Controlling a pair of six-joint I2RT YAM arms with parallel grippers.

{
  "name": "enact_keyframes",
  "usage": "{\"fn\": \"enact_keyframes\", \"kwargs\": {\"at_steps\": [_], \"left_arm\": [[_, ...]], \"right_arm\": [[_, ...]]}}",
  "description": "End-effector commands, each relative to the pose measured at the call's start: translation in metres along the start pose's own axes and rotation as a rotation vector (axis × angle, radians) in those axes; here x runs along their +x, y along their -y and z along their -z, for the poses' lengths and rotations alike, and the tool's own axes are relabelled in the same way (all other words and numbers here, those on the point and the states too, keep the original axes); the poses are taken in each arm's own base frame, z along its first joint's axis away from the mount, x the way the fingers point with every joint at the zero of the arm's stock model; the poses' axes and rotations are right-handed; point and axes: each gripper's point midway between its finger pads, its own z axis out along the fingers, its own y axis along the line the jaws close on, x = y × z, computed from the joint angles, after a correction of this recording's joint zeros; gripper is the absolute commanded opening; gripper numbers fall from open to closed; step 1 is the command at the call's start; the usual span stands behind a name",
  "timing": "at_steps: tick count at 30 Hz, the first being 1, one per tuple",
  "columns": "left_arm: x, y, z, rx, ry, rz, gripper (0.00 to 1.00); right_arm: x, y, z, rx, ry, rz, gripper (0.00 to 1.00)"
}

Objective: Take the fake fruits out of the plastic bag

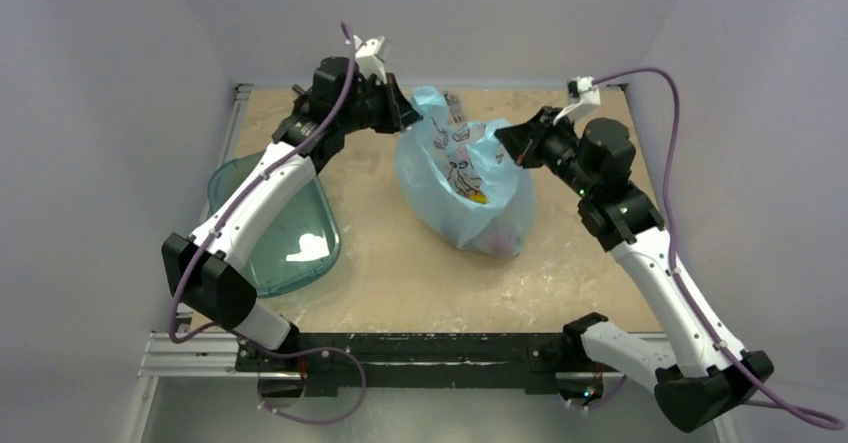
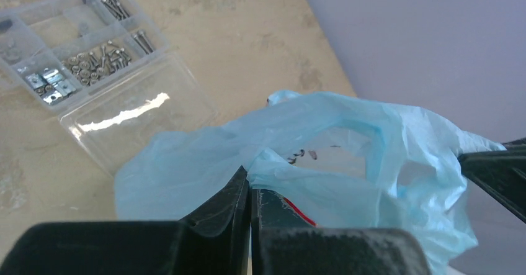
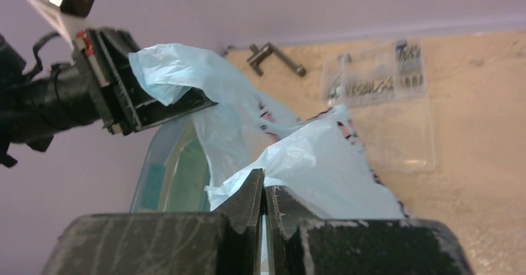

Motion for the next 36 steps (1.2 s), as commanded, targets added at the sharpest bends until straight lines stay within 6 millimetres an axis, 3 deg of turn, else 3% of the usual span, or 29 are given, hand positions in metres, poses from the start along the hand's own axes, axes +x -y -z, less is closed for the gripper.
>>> {"fn": "enact_keyframes", "kwargs": {"at_steps": [1,3,6,8,12,14,15,17,19,23,26,31,36], "left_arm": [[-0.049,0.022,0.016,0.199,0.089,0.13,0.0],[-0.039,0.011,0.019,0.191,0.073,0.142,0.0],[-0.019,-0.01,0.03,0.148,0.06,0.149,0.0],[0.005,-0.03,0.033,0.098,0.017,0.161,0.0],[0.058,-0.064,0.048,-0.004,-0.08,0.192,0.02],[0.075,-0.07,0.06,-0.025,-0.092,0.197,0.23],[0.082,-0.07,0.067,-0.028,-0.091,0.198,0.35],[0.091,-0.063,0.084,-0.019,-0.095,0.191,0.47],[0.097,-0.054,0.106,-0.011,-0.088,0.166,0.53],[0.105,-0.032,0.155,0.019,-0.072,0.066,0.59],[0.113,-0.002,0.176,0.121,-0.081,0.02,0.59],[0.125,0.047,0.168,0.21,-0.083,-0.079,0.57],[0.128,0.082,0.13,0.271,-0.058,-0.1,0.53]], "right_arm": [[-0.055,-0.018,0.003,-0.108,0.097,0.02,0.0],[-0.054,-0.028,0.007,-0.173,0.081,0.058,0.0],[-0.034,-0.031,0.023,-0.226,0.052,0.101,0.0],[-0.004,-0.026,0.034,-0.257,0.006,0.103,0.0],[0.082,-0.016,0.054,-0.376,-0.15,-0.012,0.0],[0.11,-0.005,0.062,-0.378,-0.159,-0.068,0.0],[0.114,-0.002,0.066,-0.375,-0.151,-0.08,0.0],[0.118,0.001,0.07,-0.359,-0.15,-0.08,0.0],[0.12,0.001,0.07,-0.364,-0.166,-0.068,0.0],[0.123,0.002,0.067,-0.355,-0.19,-0.064,0.0],[0.119,0.002,0.066,-0.354,-0.186,-0.057,0.0],[0.118,0.002,0.064,-0.345,-0.183,-0.068,0.0],[0.124,0.007,0.067,-0.319,-0.197,-0.088,0.0]]}}
